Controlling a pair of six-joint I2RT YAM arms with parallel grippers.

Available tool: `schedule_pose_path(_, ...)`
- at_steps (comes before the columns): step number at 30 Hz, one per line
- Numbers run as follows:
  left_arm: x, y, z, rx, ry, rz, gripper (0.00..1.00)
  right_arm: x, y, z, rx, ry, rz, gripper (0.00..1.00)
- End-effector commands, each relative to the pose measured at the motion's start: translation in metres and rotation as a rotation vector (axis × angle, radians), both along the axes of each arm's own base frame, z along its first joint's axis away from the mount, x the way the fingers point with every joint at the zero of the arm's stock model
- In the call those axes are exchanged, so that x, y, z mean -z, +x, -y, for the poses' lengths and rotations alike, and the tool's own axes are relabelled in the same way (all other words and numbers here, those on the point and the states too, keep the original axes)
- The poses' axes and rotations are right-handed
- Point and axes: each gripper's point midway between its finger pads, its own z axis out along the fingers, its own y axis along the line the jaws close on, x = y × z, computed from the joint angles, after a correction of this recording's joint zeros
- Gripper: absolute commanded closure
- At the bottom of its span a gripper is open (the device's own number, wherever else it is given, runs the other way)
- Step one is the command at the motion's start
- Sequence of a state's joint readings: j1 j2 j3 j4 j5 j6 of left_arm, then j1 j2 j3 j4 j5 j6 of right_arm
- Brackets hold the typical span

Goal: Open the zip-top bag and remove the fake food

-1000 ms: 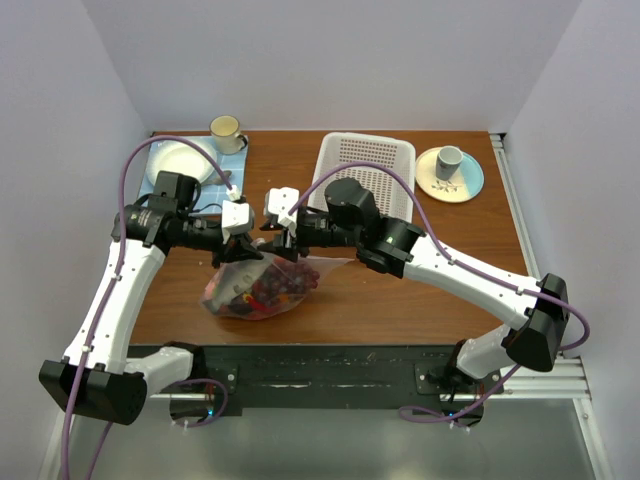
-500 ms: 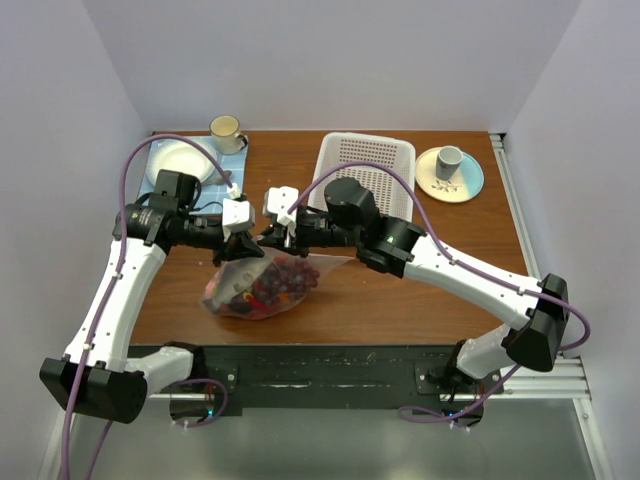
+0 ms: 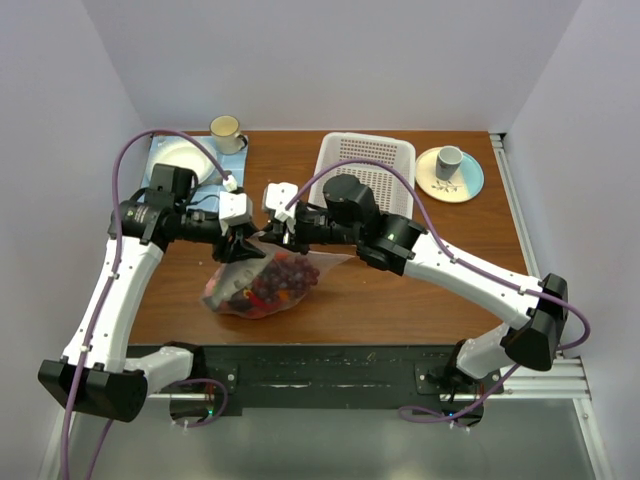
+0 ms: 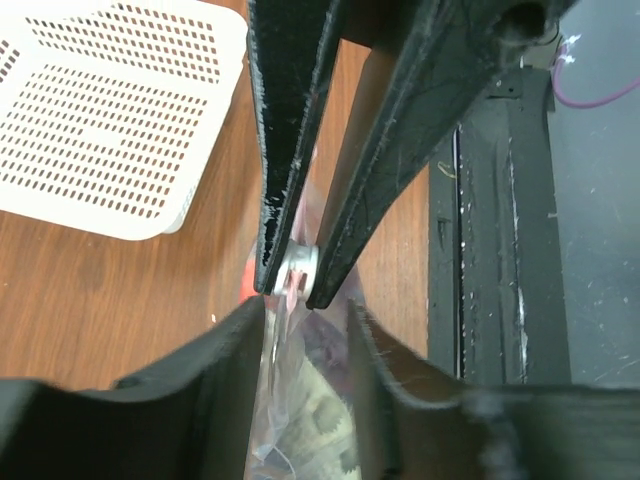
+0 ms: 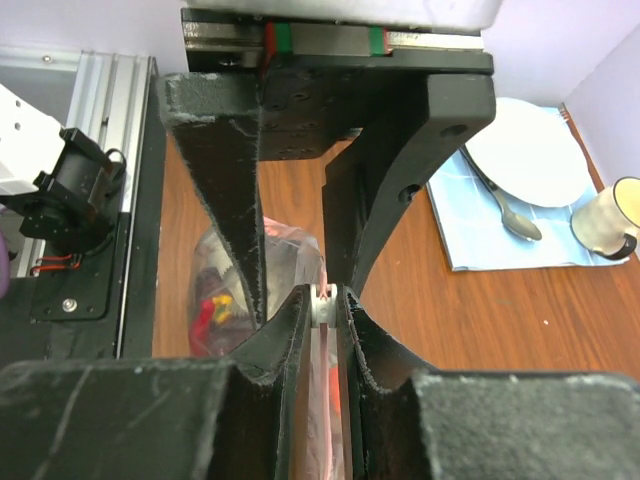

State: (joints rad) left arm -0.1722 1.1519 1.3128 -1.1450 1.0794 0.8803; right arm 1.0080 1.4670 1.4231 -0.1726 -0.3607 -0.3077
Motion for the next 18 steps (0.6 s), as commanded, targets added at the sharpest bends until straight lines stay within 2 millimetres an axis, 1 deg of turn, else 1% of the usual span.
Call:
schedule_pose_path(1, -0.015, 0.001, 0.008, 0.034, -0.061, 0.023, 0.67, -0.030, 0.002, -0.002, 0.006, 0.060, 0.042, 0.97)
schedule_pose_path(3, -0.014, 0.001, 0.010, 0.040, -0.066, 0.020, 0.73, -0.029, 0.002, -0.003, 0.004, 0.060, 0.036, 0.97)
schedule_pose_path(4, -0.015, 0.002, 0.011, 0.040, -0.070, 0.018, 0.80, -0.028, 0.001, -0.004, 0.000, 0.060, 0.034, 0.97)
schedule_pose_path(6, -0.017, 0.004, 0.011, 0.038, -0.073, 0.025, 0.89, -0.027, 0.001, -0.005, -0.001, 0.060, 0.030, 0.97)
schedule_pose_path(7, -0.018, 0.004, 0.012, 0.039, -0.076, 0.024, 0.97, -0.027, 0.001, -0.005, -0.003, 0.059, 0.029, 0.97)
schedule_pose_path(8, -0.019, 0.004, 0.011, 0.039, -0.075, 0.029, 1.00, -0.025, 0.001, -0.005, -0.001, 0.056, 0.028, 0.97)
schedule_pose_path(11, -0.026, 0.005, 0.010, 0.033, -0.062, 0.050, 1.00, -0.019, 0.002, -0.003, 0.010, 0.041, 0.025, 0.97)
schedule_pose_path(12, -0.032, 0.004, 0.009, 0.033, -0.059, 0.063, 1.00, -0.016, 0.004, -0.002, 0.014, 0.032, 0.031, 0.97)
schedule_pose_path(13, -0.034, 0.005, 0.008, 0.030, -0.050, 0.077, 1.00, -0.008, 0.003, 0.000, 0.017, 0.012, 0.026, 0.98)
schedule_pose_path(15, -0.041, 0.004, 0.007, 0.027, -0.045, 0.096, 1.00, -0.005, 0.007, 0.005, 0.042, 0.000, 0.043, 0.99)
schedule_pose_path(16, -0.043, 0.005, 0.006, 0.022, -0.044, 0.100, 1.00, 0.002, 0.008, 0.007, 0.048, -0.014, 0.043, 1.00)
schedule_pose_path(18, -0.050, 0.005, 0.007, 0.021, -0.050, 0.111, 1.00, 0.004, 0.008, 0.010, 0.055, -0.021, 0.059, 1.00)
